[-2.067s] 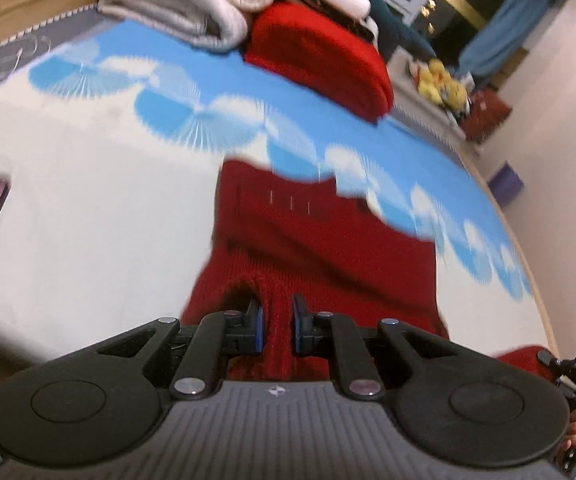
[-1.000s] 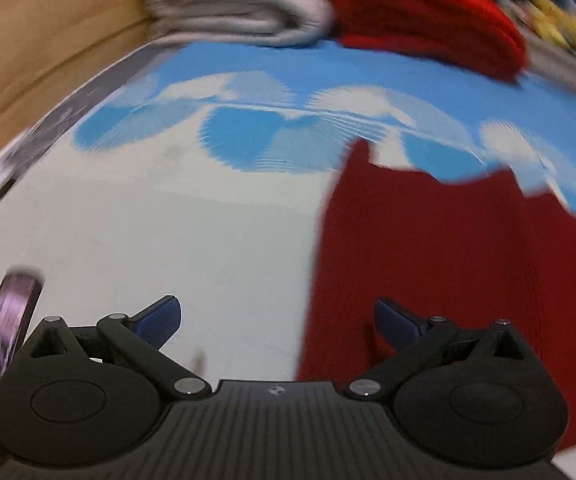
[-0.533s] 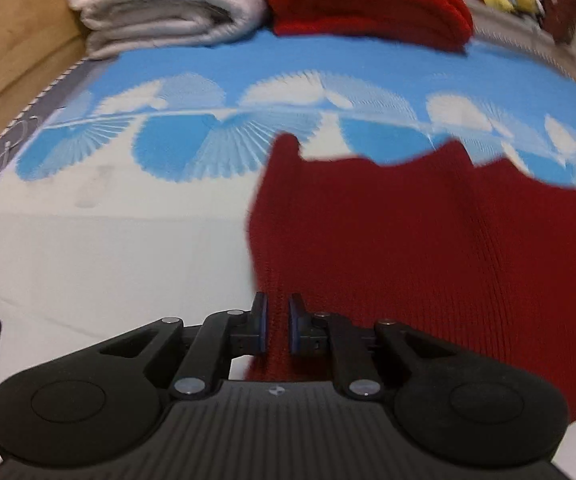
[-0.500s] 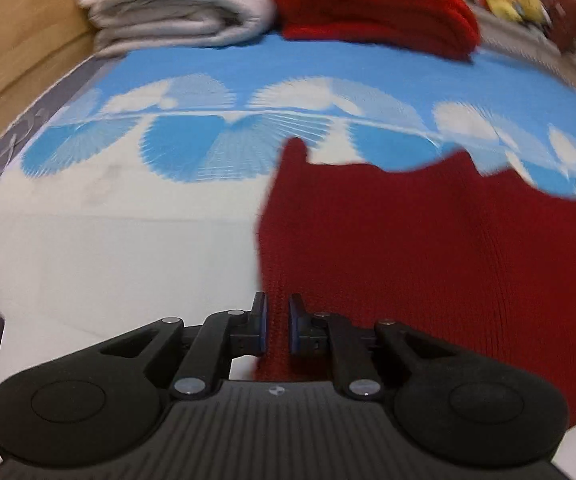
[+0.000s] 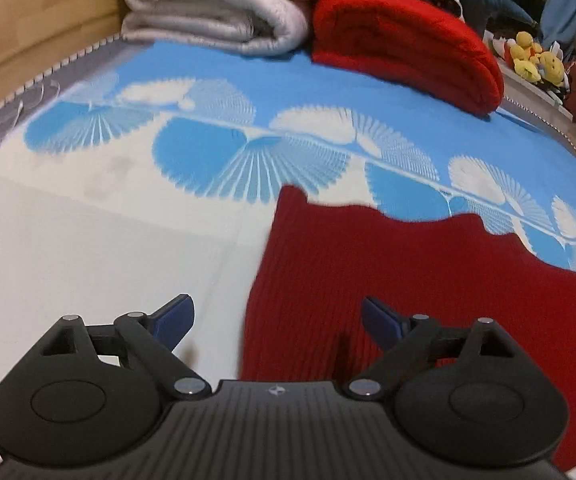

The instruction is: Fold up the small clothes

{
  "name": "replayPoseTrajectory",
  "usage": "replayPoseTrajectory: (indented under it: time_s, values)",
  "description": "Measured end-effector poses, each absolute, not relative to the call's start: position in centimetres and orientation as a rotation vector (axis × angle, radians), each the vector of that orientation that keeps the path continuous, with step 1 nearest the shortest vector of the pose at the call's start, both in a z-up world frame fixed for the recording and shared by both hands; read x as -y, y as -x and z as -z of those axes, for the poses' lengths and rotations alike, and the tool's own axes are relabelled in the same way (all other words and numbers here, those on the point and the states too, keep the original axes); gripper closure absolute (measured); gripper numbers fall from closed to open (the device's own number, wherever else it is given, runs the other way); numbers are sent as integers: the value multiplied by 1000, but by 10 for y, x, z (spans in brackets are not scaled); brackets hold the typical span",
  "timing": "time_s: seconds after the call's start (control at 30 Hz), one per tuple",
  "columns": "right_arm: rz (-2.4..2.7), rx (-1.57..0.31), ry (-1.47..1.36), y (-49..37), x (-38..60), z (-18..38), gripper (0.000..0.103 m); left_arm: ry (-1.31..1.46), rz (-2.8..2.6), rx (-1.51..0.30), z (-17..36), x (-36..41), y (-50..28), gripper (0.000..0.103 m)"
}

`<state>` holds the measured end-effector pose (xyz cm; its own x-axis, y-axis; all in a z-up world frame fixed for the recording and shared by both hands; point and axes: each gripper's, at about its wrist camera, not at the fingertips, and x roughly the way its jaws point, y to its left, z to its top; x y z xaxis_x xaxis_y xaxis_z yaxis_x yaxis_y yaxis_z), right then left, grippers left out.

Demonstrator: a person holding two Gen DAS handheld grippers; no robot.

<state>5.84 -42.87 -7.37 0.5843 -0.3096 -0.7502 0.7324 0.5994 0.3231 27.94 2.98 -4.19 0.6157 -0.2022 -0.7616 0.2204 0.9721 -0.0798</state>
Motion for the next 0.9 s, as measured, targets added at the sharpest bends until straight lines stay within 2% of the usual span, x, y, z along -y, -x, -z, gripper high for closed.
replayPoseTrajectory:
  time_s: [0.13, 0.17, 0.2, 0.23, 0.27, 0.3, 0.33, 0.47, 0.5, 0.53, 0.6, 0.63, 0.67, 0.73, 0.77, 0.9]
  values:
    - [650, -691, -768, -63, 440, 84, 22, -32, 206, -916, 52, -22, -302, 10]
    - [647, -691, -773, -67, 442, 84, 22, -19, 182, -937, 58, -21, -309, 15]
    - [650, -694, -775, -70, 444, 84, 22, -4, 166, -960, 62, -21, -315, 25]
    - [656, -694, -785, -73, 445, 84, 23, 7, 149, -984, 67, -22, -319, 72]
    - [664, -692, -815, -74, 446, 87, 38, 16, 122, -1006, 71, -22, -322, 95]
    - [671, -702, -848, -75, 447, 90, 57, 38, 93, -1016, 73, -23, -324, 95]
    - [664, -717, -879, -77, 447, 94, 88, 41, 68, -1009, 73, -25, -325, 95]
    - [710, -722, -886, -78, 452, 101, 87, -70, -103, -994, 84, -29, -336, 103]
    - [716, -728, -907, -76, 454, 105, 85, -51, -110, -1016, 85, -36, -339, 102]
    - [718, -727, -918, -75, 455, 106, 78, 5, -80, -1038, 83, -44, -340, 98]
    - [708, -719, -913, -72, 455, 104, 68, 112, 54, -1051, 72, -57, -334, 82]
    - [699, -698, -903, -68, 454, 99, 64, 115, 88, -1036, 66, -61, -327, 59]
    - [690, -674, -890, -64, 454, 94, 55, 90, 95, -1009, 59, -64, -316, 33]
    - [654, -628, -847, -51, 451, 83, 40, 48, 125, -961, 48, -72, -288, 7]
    - [633, -610, -823, -44, 448, 78, 35, 50, 162, -954, 44, -77, -274, 4]
    - [543, -619, -773, -14, 430, 70, 28, 28, 294, -984, 45, -85, -233, 1]
